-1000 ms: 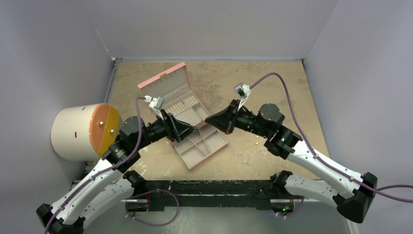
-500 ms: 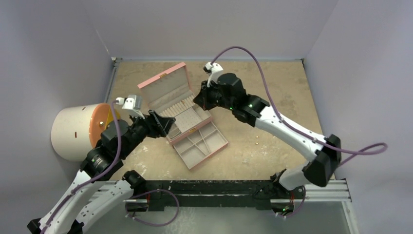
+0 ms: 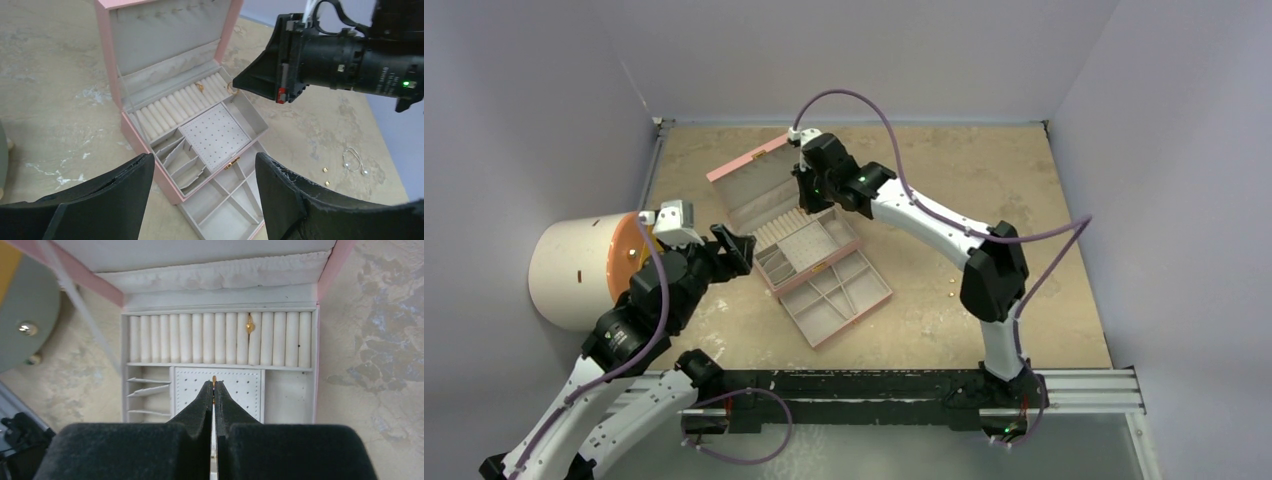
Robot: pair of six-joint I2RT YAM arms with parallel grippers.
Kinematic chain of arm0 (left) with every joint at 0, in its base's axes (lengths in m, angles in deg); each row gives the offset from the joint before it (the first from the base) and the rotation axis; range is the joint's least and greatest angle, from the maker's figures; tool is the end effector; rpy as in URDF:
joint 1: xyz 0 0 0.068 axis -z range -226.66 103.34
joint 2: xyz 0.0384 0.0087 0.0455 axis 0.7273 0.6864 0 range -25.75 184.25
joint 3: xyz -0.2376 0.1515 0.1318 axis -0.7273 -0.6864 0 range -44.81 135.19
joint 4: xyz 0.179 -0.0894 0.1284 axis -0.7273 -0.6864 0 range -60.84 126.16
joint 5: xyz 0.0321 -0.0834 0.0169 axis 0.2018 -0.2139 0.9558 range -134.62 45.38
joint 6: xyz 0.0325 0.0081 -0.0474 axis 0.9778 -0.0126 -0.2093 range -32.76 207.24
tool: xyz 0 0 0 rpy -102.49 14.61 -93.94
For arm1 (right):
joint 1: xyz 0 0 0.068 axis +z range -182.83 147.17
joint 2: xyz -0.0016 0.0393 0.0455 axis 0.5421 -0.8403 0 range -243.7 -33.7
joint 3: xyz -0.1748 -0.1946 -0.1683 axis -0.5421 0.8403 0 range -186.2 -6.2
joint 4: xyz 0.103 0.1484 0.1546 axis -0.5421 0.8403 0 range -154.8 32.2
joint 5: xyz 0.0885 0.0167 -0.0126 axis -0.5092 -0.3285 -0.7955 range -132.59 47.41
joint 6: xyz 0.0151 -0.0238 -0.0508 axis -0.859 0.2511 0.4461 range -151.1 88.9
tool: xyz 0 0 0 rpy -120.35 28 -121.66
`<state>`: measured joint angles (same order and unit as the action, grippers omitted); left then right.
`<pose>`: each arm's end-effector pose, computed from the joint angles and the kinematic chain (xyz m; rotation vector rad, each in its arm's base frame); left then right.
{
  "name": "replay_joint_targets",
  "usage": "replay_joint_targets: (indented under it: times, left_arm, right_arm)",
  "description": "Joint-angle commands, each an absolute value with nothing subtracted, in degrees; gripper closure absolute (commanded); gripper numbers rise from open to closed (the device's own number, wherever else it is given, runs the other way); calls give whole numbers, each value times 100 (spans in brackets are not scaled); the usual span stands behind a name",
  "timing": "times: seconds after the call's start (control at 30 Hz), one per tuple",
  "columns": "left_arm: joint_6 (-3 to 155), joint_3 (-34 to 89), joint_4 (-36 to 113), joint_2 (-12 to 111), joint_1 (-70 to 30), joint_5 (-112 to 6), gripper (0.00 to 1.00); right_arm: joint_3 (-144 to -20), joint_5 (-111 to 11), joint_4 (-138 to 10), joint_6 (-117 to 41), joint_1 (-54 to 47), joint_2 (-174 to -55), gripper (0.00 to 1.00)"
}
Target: Organize the mixed jewelry
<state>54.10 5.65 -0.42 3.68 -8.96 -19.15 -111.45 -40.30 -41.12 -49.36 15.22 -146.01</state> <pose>0.0479 -0.0144 0.3674 -0.2391 1.8245 -0.4645 0.3085 0.3408 0.3676 -0.5351 2.1082 0.6404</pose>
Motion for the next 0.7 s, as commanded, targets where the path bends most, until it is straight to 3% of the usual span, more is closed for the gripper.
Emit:
replay_joint_targets:
  times: [0.0, 0.23, 0.67]
  left_arm:
    - [5610, 473, 55, 306, -894, -1608, 26]
    - [5604, 433, 65, 297, -895, -1612, 26]
    - [5622, 416, 93, 344, -898, -1694, 26]
  right_arm:
    - [-11916, -3794, -3776, -4750, 1522, -15016, 100]
    - [-12624, -3596, -3639, -4623, 1525, -15795, 100]
    - [-12797, -3565, -3824, -4516, 1525, -16257, 100]
